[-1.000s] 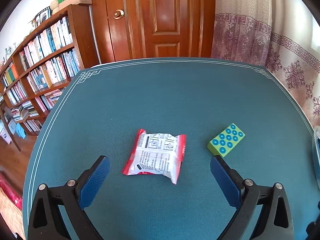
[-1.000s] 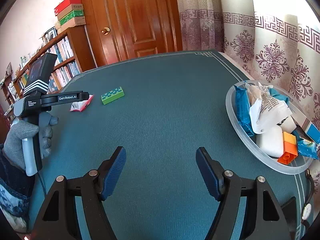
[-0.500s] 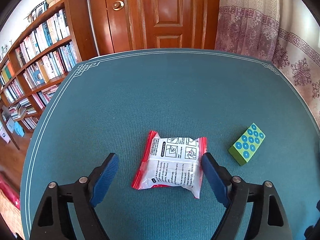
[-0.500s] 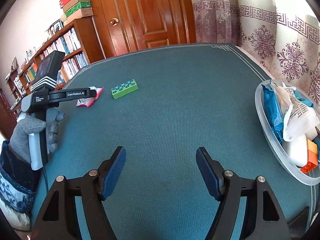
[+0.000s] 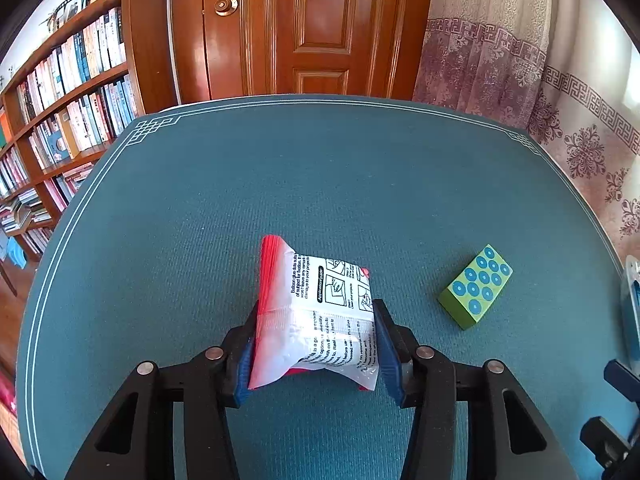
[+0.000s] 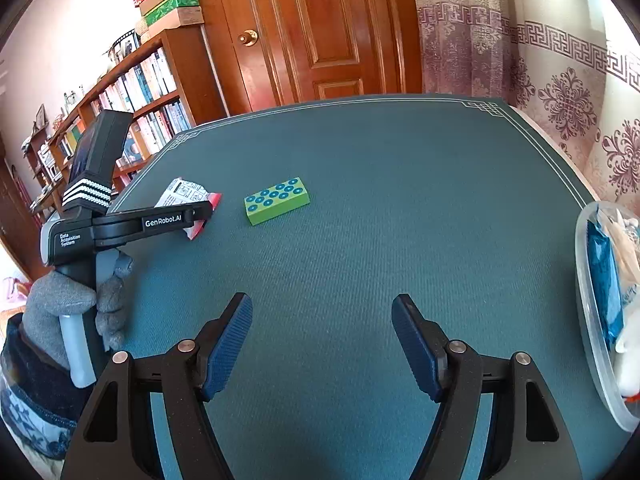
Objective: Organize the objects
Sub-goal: 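Grasp red-white snack packet with left tool while right tool grasps green dotted block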
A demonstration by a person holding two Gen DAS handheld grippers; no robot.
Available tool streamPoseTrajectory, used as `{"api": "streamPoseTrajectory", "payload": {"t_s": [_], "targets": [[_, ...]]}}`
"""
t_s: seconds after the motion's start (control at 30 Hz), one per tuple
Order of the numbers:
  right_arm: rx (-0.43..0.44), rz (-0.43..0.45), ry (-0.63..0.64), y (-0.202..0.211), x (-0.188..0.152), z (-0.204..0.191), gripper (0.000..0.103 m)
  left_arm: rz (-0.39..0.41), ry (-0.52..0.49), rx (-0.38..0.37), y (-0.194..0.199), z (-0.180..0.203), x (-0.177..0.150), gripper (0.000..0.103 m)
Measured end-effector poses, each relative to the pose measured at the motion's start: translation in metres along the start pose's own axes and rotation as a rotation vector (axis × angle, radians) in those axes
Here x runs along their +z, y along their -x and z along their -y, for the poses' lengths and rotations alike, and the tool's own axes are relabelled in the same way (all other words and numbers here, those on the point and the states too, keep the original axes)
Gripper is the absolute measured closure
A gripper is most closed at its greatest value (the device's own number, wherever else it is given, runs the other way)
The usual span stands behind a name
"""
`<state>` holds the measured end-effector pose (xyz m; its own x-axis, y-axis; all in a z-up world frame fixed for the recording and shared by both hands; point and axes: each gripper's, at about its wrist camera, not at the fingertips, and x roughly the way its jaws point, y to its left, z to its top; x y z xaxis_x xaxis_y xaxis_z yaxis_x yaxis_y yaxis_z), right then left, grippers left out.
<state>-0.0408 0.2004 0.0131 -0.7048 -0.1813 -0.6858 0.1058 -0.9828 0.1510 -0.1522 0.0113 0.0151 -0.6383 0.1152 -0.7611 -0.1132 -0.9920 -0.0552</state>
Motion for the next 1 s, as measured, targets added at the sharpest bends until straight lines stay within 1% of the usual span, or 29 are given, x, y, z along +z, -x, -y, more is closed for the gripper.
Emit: {"api": "streamPoseTrajectory", "payload": {"t_s": [0.23, 0.43, 0.67, 0.87, 0.93, 1.0], "targets": [[0.016, 0.006, 0.056, -0.037, 0.030, -0.016, 0.029, 0.032, 0.033, -0.020, 0.013, -0.008, 0.002, 0.051], [0.017, -0.035, 0.082, -0.077, 0.052, -0.023, 0.029, 0.053, 0.069, -0.027, 0.021, -0.017, 0.005, 0.051], [0.021, -0.062, 0.110, -0.103, 0.063, -0.034, 0.029, 0.056, 0.077, -0.024, 0.022, -0.017, 0.005, 0.051], [-0.011, -0.070, 0.145, -0.114, 0.069, -0.043, 0.029, 0.060, 0.077, -0.026, 0.023, -0.017, 0.004, 0.051], [-0.022, -0.069, 0.152, -0.115, 0.070, -0.044, 0.032, 0.059, 0.078, -0.026, 0.022, -0.017, 0.004, 0.051], [-0.028, -0.065, 0.159, -0.114, 0.069, -0.046, 0.038, 0.057, 0.078, -0.027, 0.022, -0.018, 0.005, 0.051]]}}
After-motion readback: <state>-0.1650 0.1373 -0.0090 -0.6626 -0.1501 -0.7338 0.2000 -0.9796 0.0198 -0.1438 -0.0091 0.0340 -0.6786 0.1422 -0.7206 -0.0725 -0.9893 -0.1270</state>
